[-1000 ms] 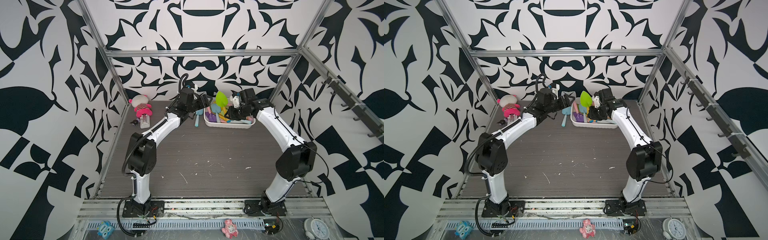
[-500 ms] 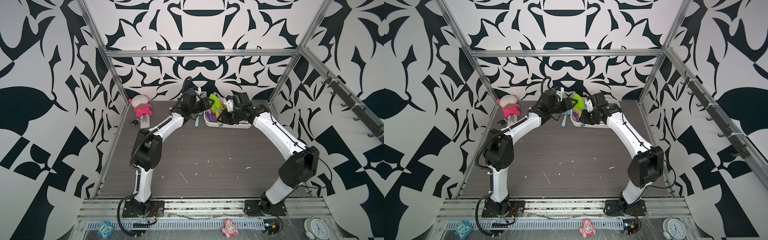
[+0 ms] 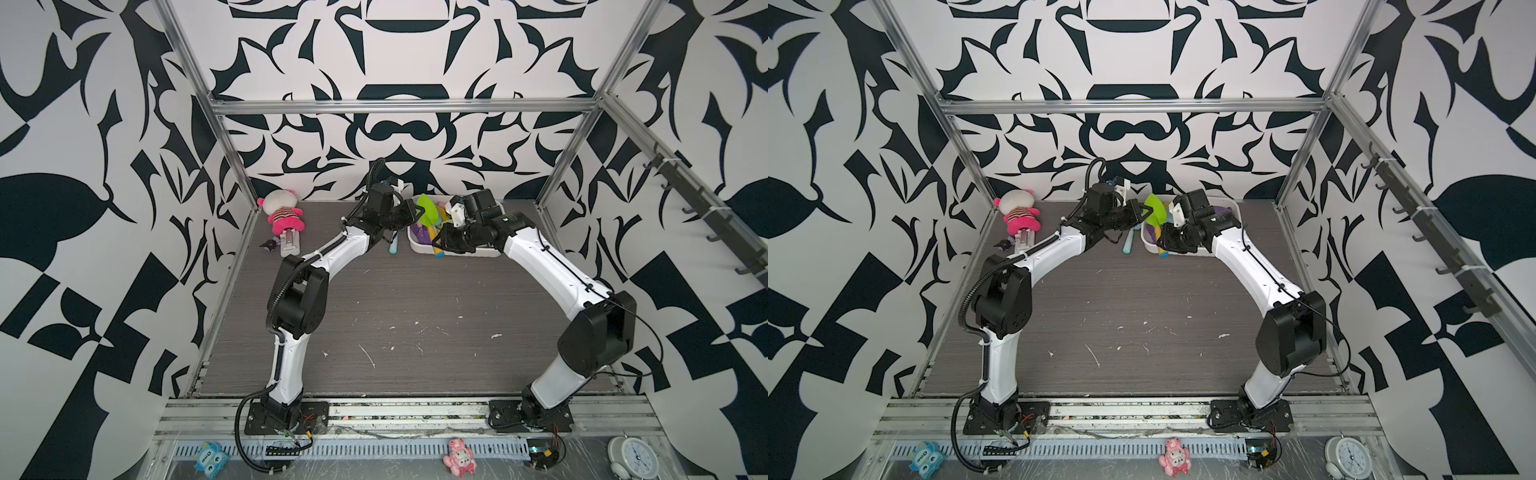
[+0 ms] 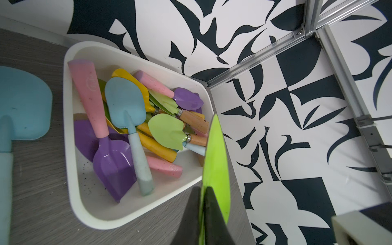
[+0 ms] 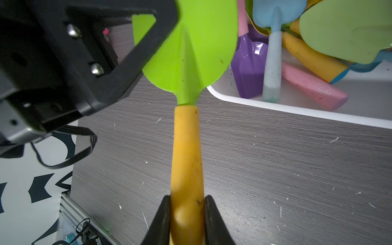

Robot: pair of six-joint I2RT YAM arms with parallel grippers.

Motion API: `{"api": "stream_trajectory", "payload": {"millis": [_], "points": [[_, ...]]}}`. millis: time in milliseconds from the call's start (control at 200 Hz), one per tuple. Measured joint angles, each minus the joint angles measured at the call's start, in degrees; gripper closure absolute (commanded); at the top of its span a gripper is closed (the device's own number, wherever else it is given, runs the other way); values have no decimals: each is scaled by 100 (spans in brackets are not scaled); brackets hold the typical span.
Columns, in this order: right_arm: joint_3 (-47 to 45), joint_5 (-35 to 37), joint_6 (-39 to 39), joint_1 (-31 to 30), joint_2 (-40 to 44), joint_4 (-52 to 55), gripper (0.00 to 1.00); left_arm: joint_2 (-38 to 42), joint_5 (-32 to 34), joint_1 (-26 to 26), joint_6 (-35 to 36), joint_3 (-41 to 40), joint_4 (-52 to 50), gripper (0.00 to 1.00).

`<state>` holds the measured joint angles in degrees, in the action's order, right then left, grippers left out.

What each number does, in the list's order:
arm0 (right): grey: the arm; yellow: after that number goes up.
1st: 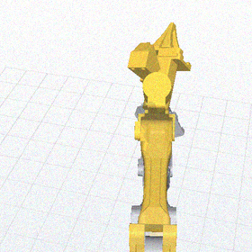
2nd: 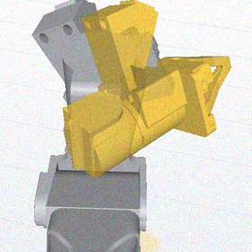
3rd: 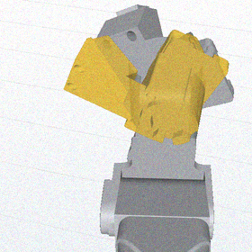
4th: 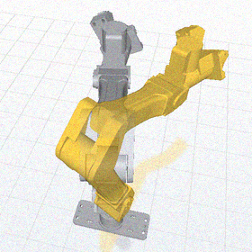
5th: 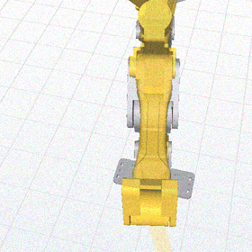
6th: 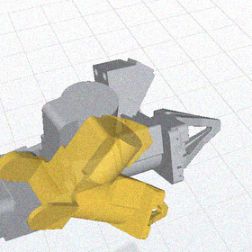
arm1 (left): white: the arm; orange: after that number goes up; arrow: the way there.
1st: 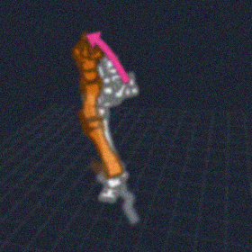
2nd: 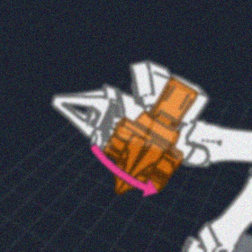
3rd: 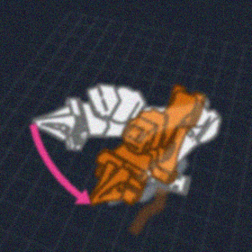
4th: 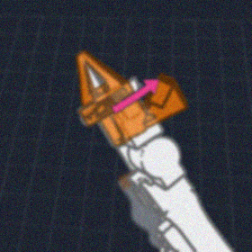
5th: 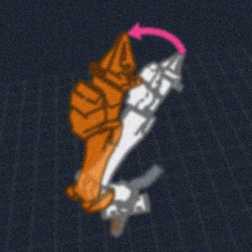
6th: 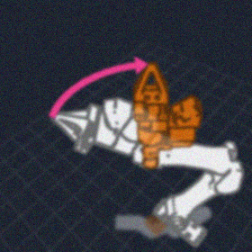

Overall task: Take the shovel out of the storage box
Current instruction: Pick up the shovel from the storage box.

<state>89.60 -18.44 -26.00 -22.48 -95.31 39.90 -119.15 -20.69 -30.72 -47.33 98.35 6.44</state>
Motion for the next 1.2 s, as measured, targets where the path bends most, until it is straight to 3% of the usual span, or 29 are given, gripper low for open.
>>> {"api": "stream_trajectory", "payload": {"millis": [350, 620, 740, 1030, 1200], "points": [[-59, 4, -4, 0, 4, -44, 99, 7, -81, 28, 59, -50, 122, 100], [-205, -17, -76, -79, 149, -192, 63, 289, -227, 149, 168, -415, 273, 100], [-208, 79, 28, -50, 363, -289, 48, 435, -323, 291, 527, -619, 219, 100], [-203, 664, 345, -15, 1016, -420, 19, 498, -503, 695, 1097, -763, -225, 100], [-205, 981, 570, -9, 1202, -422, 7, 625, -595, 809, 1377, -763, -422, 100]]}}
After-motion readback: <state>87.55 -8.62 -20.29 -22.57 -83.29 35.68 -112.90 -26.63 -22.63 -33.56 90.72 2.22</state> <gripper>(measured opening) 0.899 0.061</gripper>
